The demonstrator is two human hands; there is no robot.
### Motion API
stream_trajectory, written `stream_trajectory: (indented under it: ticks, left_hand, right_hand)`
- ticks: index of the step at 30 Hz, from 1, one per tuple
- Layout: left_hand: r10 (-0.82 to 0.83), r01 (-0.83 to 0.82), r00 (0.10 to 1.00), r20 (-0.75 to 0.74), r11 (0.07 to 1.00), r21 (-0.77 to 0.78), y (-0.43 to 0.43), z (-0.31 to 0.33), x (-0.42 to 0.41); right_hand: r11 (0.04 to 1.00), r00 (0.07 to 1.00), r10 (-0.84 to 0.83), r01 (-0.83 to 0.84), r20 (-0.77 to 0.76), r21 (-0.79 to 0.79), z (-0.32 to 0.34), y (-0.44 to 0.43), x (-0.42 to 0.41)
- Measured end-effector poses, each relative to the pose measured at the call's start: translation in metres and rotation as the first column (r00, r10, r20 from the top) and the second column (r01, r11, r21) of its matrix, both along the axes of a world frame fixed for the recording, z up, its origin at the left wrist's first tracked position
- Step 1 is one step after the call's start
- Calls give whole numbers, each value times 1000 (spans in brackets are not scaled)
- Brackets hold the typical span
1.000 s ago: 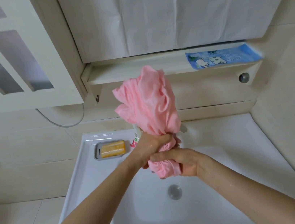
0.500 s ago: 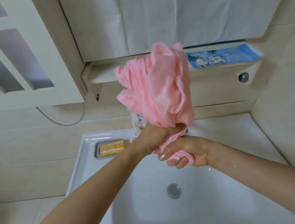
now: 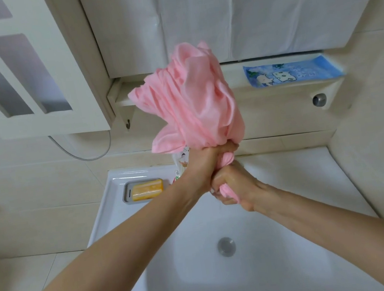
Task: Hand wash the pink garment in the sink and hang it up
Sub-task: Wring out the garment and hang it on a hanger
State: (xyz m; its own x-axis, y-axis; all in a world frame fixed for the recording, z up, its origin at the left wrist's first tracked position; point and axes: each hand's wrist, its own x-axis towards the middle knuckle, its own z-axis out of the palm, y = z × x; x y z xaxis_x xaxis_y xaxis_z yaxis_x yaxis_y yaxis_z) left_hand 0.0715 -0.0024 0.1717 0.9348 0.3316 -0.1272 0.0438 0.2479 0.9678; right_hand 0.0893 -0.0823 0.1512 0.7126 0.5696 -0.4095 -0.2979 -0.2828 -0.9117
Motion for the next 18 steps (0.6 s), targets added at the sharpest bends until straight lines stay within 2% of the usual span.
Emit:
stream_trajectory:
  ticks: [10, 13, 16, 18]
  left_hand:
    - [88, -87, 995, 51, 996, -17, -1, 6, 4]
    - [44, -47, 997, 62, 998, 42, 2, 8, 3]
    - [-72, 61, 997, 36, 969, 237, 14, 14, -4]
    - [-143, 156, 988, -64, 893, 422, 24, 21, -13]
  right_hand:
    - [1000, 999, 2, -2, -37, 10, 3, 1, 8]
    - [994, 994, 107, -107, 5, 1, 8, -2, 6]
    - [953, 945, 299, -289, 133, -87, 27, -15, 8]
    - [955, 940, 292, -296, 177, -2, 30, -31, 19]
